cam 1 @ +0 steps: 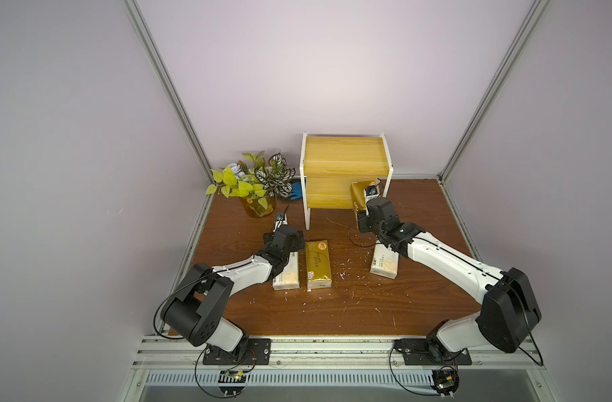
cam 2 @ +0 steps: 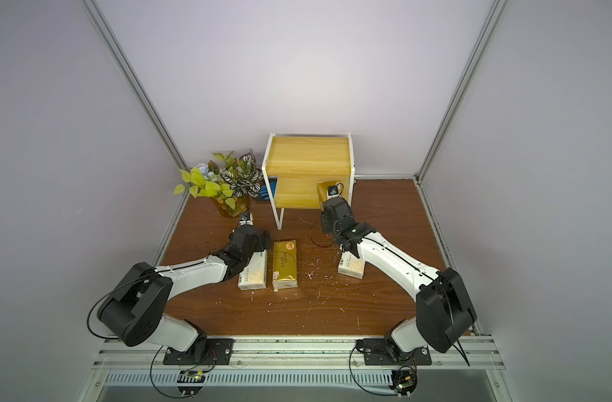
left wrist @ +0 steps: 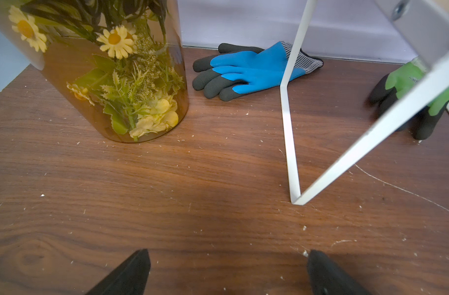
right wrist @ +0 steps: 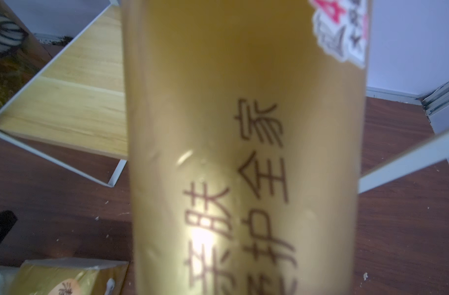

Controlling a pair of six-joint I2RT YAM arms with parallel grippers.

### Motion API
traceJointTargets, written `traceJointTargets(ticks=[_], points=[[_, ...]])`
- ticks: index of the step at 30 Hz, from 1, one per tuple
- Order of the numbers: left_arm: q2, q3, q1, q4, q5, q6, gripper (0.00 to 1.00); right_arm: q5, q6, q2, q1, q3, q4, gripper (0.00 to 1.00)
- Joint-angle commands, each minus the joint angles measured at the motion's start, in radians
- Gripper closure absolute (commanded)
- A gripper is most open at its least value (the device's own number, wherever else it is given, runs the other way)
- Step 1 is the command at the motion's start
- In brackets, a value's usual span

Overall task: Place the tissue boxes on the shelf by color
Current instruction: Place a box of tissues on the shelf.

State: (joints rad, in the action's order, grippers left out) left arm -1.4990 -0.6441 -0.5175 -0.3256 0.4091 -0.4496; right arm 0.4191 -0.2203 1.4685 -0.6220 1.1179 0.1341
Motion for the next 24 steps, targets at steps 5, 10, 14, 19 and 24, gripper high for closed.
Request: traceJointTargets(ticks=[5,10,14,19,24], points=[[-0.002,-0.031,-0.010,0.034,0.002,-0.009,0.00,0.016,0.025,0.024,0.025,0.038,-0.159,0.62],[-0.016,-0.050,-0.011,0.044,0.002,-0.003,0.00,0.033,0.016,0.049,0.036,0.045,-0.225,0.61],[-0.025,-0.063,-0.011,0.049,0.001,0.003,0.00,0.052,0.014,0.073,0.036,0.065,-0.255,0.60],[-0.037,-0.074,-0.010,0.051,-0.006,0.009,0.00,0.089,0.006,0.088,0.036,0.077,-0.285,0.40],[-0.052,-0.086,-0.012,0.054,-0.022,0.009,0.00,0.126,0.013,0.082,0.039,0.068,-0.322,0.23]])
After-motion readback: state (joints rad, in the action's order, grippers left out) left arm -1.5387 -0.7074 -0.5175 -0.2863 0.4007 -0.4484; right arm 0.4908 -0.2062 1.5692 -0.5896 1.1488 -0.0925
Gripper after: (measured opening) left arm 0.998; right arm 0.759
